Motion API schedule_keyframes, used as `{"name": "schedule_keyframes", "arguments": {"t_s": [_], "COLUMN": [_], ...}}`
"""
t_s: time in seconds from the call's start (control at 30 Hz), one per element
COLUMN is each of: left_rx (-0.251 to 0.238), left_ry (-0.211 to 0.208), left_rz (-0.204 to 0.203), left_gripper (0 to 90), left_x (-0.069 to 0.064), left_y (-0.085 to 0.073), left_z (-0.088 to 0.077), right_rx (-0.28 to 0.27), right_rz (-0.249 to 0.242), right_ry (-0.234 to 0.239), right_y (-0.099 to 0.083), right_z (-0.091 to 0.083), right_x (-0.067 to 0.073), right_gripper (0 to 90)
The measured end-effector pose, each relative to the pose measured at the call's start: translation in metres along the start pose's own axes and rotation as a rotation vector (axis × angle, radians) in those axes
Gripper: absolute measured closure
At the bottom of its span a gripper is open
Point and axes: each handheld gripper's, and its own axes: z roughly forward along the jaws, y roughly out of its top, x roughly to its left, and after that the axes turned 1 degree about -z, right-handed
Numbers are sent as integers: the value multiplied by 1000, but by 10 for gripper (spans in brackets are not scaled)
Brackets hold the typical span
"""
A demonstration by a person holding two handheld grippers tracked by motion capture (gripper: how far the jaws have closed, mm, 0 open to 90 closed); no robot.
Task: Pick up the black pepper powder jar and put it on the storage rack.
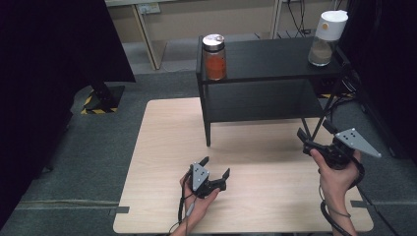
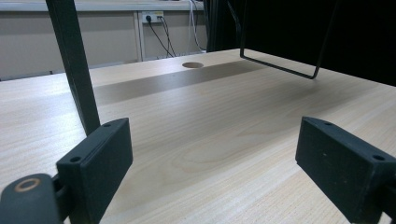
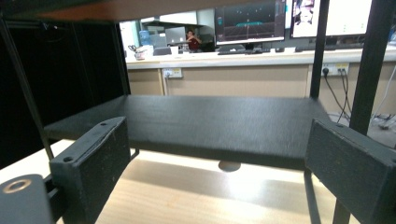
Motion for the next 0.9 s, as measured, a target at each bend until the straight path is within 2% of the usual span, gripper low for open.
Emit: {"name": "schedule_keyframes", "arguments": {"t_s": [0.23,0.9], "left_rx": [0,0], "left_ry": [-1,0], "left_rz": [0,0], "left_gripper": [105,106], "left_x": [0,0], "left_y": [0,0], "left_z": [0,0], "right_rx": [35,97], "right_rz": [18,54], "right_ry": [0,6], "right_y": [-16,-48], "right_z": [-1,-3], "right_x": [0,-1], "right_gripper": [70,71]}}
